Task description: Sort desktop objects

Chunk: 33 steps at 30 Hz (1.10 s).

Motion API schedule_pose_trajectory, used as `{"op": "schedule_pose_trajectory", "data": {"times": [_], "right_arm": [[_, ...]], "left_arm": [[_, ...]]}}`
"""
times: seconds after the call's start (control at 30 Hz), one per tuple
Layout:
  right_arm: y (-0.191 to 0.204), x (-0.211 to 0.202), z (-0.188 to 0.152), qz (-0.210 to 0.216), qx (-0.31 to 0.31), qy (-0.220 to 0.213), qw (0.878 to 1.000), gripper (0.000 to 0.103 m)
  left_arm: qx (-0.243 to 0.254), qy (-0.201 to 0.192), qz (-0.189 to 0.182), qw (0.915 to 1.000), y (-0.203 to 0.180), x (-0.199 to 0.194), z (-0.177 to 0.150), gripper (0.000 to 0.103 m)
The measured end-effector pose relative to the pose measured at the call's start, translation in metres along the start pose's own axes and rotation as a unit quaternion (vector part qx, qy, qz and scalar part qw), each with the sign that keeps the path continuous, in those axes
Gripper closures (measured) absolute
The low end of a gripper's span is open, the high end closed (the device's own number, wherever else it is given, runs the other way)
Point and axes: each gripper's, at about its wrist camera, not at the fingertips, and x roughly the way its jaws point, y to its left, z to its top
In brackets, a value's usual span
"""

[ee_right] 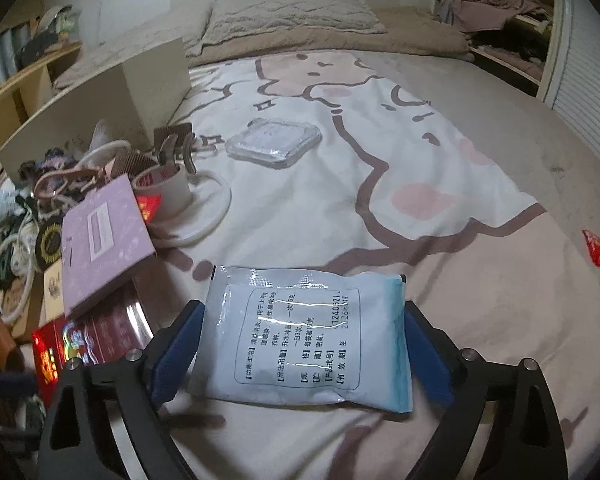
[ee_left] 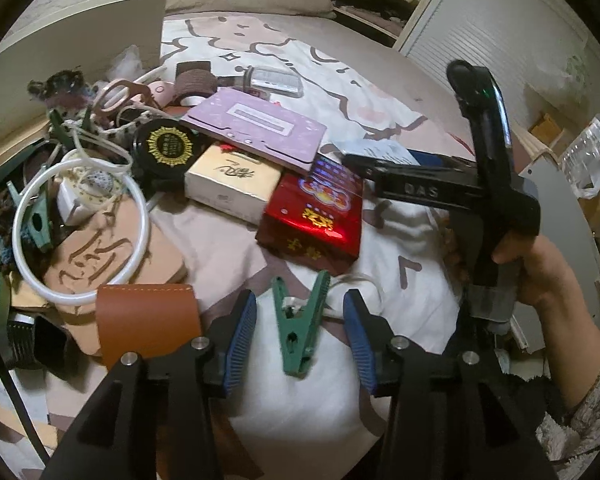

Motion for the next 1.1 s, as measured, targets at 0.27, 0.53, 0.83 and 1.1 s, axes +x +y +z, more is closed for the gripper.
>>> {"op": "schedule_pose_trajectory", "data": {"times": [0.27,0.53,0.83,1.1], "right_arm": [[-0.002,-0.017,0.003,0.007,-0.028,0.014,0.999,0.0],[-0.017,-0.023,0.001,0.004,-0.015,0.033,0.999,0.0],[-0.018,-0.007,0.012,0.036,0.014,0.07,0.997,0.0],[0.001,0.009,0.013,0.012,-0.024,0.094,0.995,0.0]], "left_arm": [[0.002,0.001,0.002,1.0,-0.002,-0.001,-0.001,0.049],[-0.003,0.002,-0.001,1.0,-0.002,-0.002,-0.002,0.049],[-0.005,0.004,-0.004,1.0,-0.003,-0.002,-0.002,0.047],[-0.006,0.004,-0.004,1.0,-0.003,-0.001,-0.001,0.047]]}}
